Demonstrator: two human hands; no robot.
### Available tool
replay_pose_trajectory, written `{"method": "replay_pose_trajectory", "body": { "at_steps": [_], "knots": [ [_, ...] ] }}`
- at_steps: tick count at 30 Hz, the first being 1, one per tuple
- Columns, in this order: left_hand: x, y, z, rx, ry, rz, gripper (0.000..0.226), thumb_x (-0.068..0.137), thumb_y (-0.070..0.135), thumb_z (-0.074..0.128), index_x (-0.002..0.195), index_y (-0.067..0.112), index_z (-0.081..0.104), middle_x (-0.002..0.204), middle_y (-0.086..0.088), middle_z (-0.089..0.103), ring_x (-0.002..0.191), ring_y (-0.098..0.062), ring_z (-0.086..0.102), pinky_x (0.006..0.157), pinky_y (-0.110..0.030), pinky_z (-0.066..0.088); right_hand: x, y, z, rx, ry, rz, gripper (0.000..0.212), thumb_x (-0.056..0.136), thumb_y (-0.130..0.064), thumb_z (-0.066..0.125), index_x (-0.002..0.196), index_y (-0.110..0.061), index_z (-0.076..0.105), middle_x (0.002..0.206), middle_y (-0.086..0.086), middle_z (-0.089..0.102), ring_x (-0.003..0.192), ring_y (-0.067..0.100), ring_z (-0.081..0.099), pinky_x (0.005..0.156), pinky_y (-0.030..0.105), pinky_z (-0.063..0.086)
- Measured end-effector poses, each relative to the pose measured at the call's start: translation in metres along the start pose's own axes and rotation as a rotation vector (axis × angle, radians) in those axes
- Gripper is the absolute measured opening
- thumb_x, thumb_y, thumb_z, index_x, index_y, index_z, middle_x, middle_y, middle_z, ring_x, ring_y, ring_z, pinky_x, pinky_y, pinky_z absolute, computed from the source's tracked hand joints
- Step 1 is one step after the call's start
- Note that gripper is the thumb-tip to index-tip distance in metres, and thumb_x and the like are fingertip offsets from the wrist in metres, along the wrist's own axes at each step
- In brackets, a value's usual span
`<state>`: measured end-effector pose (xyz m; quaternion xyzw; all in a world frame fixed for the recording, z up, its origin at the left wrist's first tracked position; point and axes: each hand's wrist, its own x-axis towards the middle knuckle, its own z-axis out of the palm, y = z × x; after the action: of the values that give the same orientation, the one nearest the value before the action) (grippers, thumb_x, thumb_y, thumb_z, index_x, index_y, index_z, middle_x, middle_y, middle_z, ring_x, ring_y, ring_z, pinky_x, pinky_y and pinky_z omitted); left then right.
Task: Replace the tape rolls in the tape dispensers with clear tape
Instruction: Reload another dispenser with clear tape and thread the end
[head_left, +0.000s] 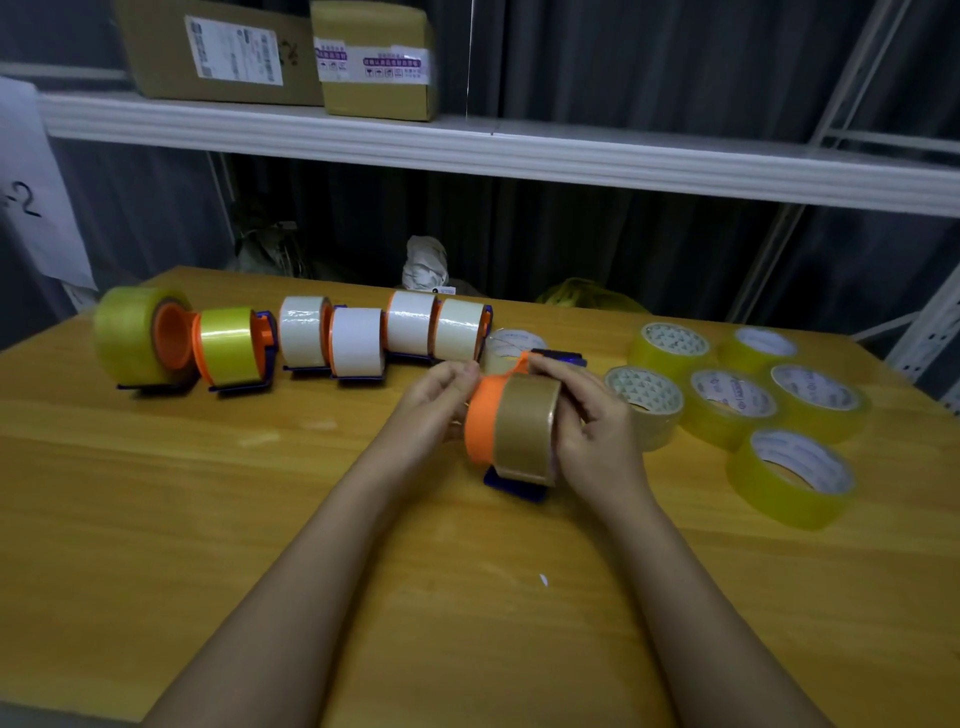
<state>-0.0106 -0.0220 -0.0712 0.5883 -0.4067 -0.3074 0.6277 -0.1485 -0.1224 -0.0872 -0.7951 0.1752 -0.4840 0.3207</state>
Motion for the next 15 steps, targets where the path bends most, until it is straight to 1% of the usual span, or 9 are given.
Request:
{"method": "replay_pose_trajectory", "body": {
  "at_steps": [2,4,6,8,10,11,12,13,15],
  "knots": [
    [-0.002,0.002,0.003,-0.085,-0.039,-0.078,0.029,0.097,0.04,0.042,0.092,0.022,0.064,0.072,0.013,0.071,0.072,-0.006,0.068,0.072,-0.024,0.054,0.0,0.0,0.0,0.029,0.028,-0.01,0.039,0.091,0.007,0.047,0.118,-0.012,0.067,0.116,-0.006,0.064,0.114,0.003,0.057,0.097,0.019,0.045],
    [-0.002,0.002,0.004,-0.109,-0.076,-0.096,0.029,0.098,0.038,0.041,0.096,0.022,0.065,0.079,0.01,0.074,0.076,-0.005,0.069,0.073,-0.023,0.055,0.0,-0.001,0.003,0.039,0.038,-0.023,0.041,0.091,0.01,0.048,0.116,-0.015,0.067,0.114,-0.009,0.064,0.113,0.001,0.057,0.096,0.018,0.045],
    [-0.004,0.004,0.008,-0.109,-0.052,-0.074,0.027,0.099,0.035,0.042,0.102,0.021,0.065,0.084,0.006,0.073,0.079,-0.007,0.068,0.074,-0.024,0.052,0.0,-0.002,0.005,0.048,0.024,-0.022,0.042,0.091,0.01,0.048,0.116,-0.019,0.066,0.114,-0.015,0.062,0.113,-0.003,0.056,0.095,0.015,0.043],
    [-0.005,0.003,0.009,-0.094,0.0,-0.038,0.024,0.099,0.032,0.042,0.104,0.02,0.062,0.086,0.004,0.068,0.078,-0.007,0.065,0.072,-0.025,0.049,0.0,-0.003,0.006,0.062,-0.002,0.043,0.042,0.094,0.006,0.047,0.121,-0.023,0.063,0.118,-0.016,0.06,0.115,-0.007,0.052,0.096,0.013,0.041],
    [-0.006,0.001,0.01,-0.047,0.037,-0.002,0.024,0.1,0.033,0.039,0.1,0.025,0.061,0.083,0.01,0.067,0.077,-0.002,0.064,0.073,-0.024,0.048,0.0,-0.002,0.005,0.116,-0.015,0.168,0.043,0.097,0.001,0.045,0.131,-0.024,0.056,0.124,-0.01,0.059,0.118,-0.007,0.049,0.096,0.011,0.04],
    [-0.006,0.0,0.01,-0.023,0.05,0.013,0.024,0.101,0.034,0.038,0.098,0.028,0.061,0.082,0.013,0.067,0.077,0.001,0.064,0.074,-0.025,0.047,0.0,-0.003,0.005,0.175,-0.015,0.23,0.042,0.098,-0.004,0.045,0.134,-0.023,0.053,0.125,-0.006,0.058,0.118,-0.004,0.05,0.096,0.012,0.041],
    [-0.007,0.0,0.011,-0.003,0.06,0.025,0.024,0.101,0.035,0.037,0.098,0.03,0.06,0.082,0.015,0.067,0.077,0.004,0.063,0.075,-0.024,0.047,0.0,-0.002,0.006,0.236,-0.015,0.278,0.038,0.098,-0.012,0.046,0.134,-0.024,0.051,0.124,-0.003,0.058,0.118,0.0,0.052,0.097,0.016,0.043],
    [-0.008,0.0,0.012,0.011,0.064,0.038,0.024,0.101,0.034,0.036,0.098,0.031,0.059,0.084,0.015,0.066,0.078,0.007,0.062,0.076,-0.022,0.047,0.0,-0.002,0.008,0.287,-0.026,0.313,0.036,0.097,-0.025,0.045,0.133,-0.027,0.051,0.126,-0.002,0.058,0.119,0.005,0.053,0.099,0.023,0.045],
    [-0.011,0.001,0.015,0.025,0.059,0.072,0.023,0.102,0.031,0.035,0.098,0.029,0.058,0.087,0.013,0.064,0.077,0.008,0.06,0.074,-0.014,0.046,-0.002,-0.002,0.012,0.316,-0.086,0.368,0.045,0.091,-0.052,0.041,0.132,-0.034,0.05,0.134,-0.003,0.053,0.122,0.009,0.052,0.102,0.032,0.045]
  ]
}}
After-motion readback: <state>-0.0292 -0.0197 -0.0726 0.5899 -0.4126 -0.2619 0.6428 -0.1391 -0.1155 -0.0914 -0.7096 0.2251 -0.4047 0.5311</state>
